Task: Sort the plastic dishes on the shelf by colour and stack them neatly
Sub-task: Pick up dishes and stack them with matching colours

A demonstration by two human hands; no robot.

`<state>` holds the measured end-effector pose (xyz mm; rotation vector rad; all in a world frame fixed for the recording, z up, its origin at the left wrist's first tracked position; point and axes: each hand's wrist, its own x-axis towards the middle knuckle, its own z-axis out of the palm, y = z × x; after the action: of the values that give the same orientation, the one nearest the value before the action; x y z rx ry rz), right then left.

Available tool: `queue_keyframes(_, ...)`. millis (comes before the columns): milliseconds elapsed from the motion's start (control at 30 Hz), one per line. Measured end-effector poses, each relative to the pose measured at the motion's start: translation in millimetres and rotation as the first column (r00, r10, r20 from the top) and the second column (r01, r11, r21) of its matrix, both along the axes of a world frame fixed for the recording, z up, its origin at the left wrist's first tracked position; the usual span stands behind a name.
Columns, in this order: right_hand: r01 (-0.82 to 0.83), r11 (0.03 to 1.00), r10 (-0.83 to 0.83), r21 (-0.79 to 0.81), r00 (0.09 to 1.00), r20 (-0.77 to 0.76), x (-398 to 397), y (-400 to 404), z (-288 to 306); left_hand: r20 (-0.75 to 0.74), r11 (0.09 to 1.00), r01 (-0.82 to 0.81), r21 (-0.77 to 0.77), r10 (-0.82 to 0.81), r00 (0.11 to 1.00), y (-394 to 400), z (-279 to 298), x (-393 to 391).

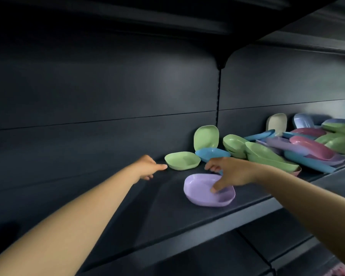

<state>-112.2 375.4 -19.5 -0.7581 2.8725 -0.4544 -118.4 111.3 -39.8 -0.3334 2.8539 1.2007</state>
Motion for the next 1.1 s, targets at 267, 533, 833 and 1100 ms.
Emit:
queue_keyframes(267, -0.178, 0.915, 0.147, 0.363, 0.983, 0.112, -80.9, -35.5, -23.0, 0.076, 0.946, -0.238, 0.219, 0.227, 0.971, 18.4, -34.5, -102.4)
queue_keyframes(533, -0.32, 0.779, 0.18, 0.539, 0.938, 0.297, -102.2, -53.9, -14.1, 0.146, 0.952, -0.25, -0.179, 0.277, 0.95, 33.3, -42.1, -141.6)
queue_keyframes(833, -0.394, 0.771, 0.223, 0.5, 0.903, 0.368, -109.2, -57.3, -12.0, 0.101, 0.934, -0.352, -0.062, 0.357, 0.929, 35.3, -50.0, -136.3)
queue_keyframes(1100, -0.378, 0.801, 0.227, 0.465, 0.909, 0.349, -106.9, -56.7, -10.3, -0.031, 0.759, -0.471, 0.45, 0.541, 0.841, 31.5, -53.3, -100.1)
